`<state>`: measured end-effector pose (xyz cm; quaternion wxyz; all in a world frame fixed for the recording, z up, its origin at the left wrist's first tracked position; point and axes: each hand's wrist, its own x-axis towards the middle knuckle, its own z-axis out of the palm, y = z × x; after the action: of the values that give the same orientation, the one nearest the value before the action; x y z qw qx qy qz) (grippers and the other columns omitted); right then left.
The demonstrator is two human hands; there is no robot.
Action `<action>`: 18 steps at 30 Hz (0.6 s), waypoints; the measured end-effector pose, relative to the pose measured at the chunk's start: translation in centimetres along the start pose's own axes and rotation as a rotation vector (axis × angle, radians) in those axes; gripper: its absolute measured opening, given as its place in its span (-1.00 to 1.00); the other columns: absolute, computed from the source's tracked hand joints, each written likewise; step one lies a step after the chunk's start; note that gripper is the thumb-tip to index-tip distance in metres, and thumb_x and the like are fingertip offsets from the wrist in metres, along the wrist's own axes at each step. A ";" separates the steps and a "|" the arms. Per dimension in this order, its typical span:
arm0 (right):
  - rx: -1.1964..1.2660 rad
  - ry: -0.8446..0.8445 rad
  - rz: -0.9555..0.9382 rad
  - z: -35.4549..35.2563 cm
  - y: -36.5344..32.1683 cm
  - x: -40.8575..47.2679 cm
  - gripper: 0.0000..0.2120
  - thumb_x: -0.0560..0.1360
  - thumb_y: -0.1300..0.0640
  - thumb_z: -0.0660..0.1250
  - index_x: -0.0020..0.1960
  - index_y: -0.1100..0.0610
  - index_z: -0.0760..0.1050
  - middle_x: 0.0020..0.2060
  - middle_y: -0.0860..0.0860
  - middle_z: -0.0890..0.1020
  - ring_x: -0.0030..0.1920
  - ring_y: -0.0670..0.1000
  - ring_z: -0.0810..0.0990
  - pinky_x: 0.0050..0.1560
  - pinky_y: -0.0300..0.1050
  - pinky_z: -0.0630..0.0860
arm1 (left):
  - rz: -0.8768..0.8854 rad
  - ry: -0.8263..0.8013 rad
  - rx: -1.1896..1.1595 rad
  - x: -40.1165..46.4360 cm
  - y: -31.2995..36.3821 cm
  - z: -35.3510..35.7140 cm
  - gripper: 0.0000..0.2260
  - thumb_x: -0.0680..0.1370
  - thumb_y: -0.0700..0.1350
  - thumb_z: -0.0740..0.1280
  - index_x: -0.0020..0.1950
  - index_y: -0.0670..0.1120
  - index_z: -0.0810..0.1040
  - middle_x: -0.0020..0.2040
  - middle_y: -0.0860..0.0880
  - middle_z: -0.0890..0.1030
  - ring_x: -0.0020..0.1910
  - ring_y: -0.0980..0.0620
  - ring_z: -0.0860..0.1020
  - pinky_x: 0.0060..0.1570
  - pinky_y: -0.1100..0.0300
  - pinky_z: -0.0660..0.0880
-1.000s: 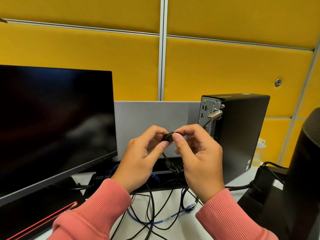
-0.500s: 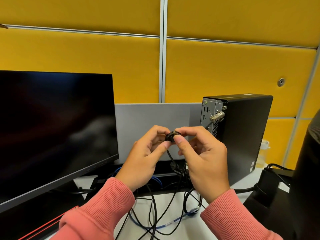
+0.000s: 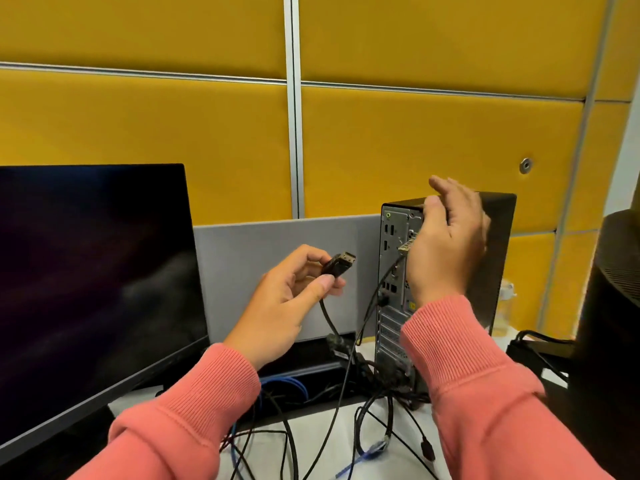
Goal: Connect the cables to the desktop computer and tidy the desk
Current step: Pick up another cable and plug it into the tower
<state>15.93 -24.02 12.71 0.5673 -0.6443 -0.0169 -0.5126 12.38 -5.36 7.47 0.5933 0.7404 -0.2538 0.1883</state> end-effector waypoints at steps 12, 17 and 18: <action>-0.071 -0.071 -0.096 1.6 3.9 0.1 -0.62 0.57 0.05 0.03 0.19 0.01 0.58 0.29 -0.08 0.54 0.45 -0.05 0.30 0.42 0.12 0.18 | -0.058 0.119 0.387 6.9 -2.2 3.0 -0.93 0.62 -0.12 0.40 0.01 -0.05 0.68 -0.23 -0.06 0.69 -0.34 0.04 0.66 -0.15 0.01 0.68; -0.079 -0.030 -0.145 2.0 4.7 0.2 -0.65 0.52 0.09 0.07 0.14 0.00 0.58 0.24 -0.11 0.56 0.42 -0.03 0.33 0.38 0.23 0.21 | -0.029 0.106 0.445 7.8 -2.6 4.4 -0.91 0.63 -0.08 0.39 0.07 -0.03 0.69 -0.20 0.05 0.67 -0.36 0.12 0.64 -0.33 0.32 0.55; -0.080 -0.025 -0.153 2.0 4.7 0.2 -0.65 0.51 0.09 0.07 0.13 -0.01 0.57 0.23 -0.12 0.55 0.41 -0.03 0.33 0.38 0.24 0.21 | -0.022 0.109 0.453 8.0 -2.7 4.7 -0.90 0.63 -0.08 0.39 0.08 -0.03 0.69 -0.20 0.06 0.67 -0.35 0.11 0.64 -0.32 0.33 0.53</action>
<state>20.11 -24.33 9.76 0.5002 -0.6695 -0.0527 -0.5466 20.28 -10.66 8.97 0.4266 0.8462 -0.1646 0.2735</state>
